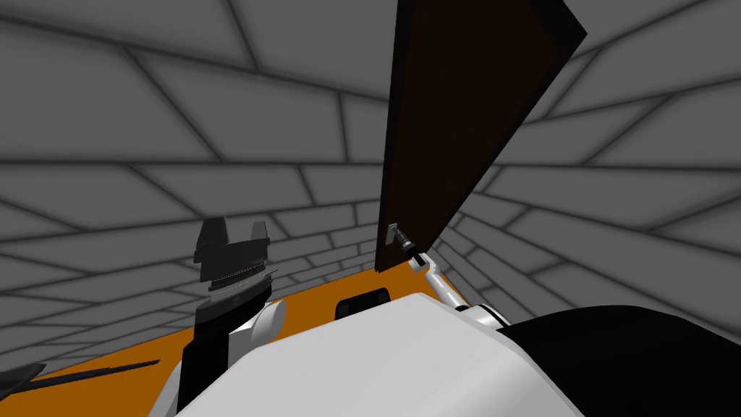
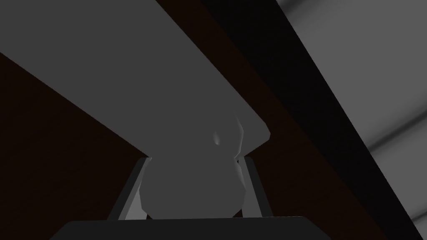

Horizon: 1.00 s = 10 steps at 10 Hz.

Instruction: Pull the door open

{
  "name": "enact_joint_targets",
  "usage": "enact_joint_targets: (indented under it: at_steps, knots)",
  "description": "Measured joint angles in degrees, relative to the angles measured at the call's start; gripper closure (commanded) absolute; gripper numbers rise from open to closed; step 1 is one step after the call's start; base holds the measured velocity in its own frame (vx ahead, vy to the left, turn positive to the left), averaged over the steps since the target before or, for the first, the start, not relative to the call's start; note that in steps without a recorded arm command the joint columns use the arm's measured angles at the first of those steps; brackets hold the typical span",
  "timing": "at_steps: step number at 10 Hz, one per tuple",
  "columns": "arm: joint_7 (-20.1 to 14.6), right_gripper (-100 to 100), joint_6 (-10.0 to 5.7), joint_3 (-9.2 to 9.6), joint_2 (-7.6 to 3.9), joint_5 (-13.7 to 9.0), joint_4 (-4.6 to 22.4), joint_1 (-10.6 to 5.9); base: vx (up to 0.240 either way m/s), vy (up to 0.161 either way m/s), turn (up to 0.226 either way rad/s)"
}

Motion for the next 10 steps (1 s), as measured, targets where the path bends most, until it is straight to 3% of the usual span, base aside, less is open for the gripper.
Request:
enact_joint_targets:
  at_steps: [10]
  knots:
    - [-13.85, 100, 0.72, 1.40, 0.45, -8.56, 3.08, -3.08, -0.065, -0.044, 0.074]
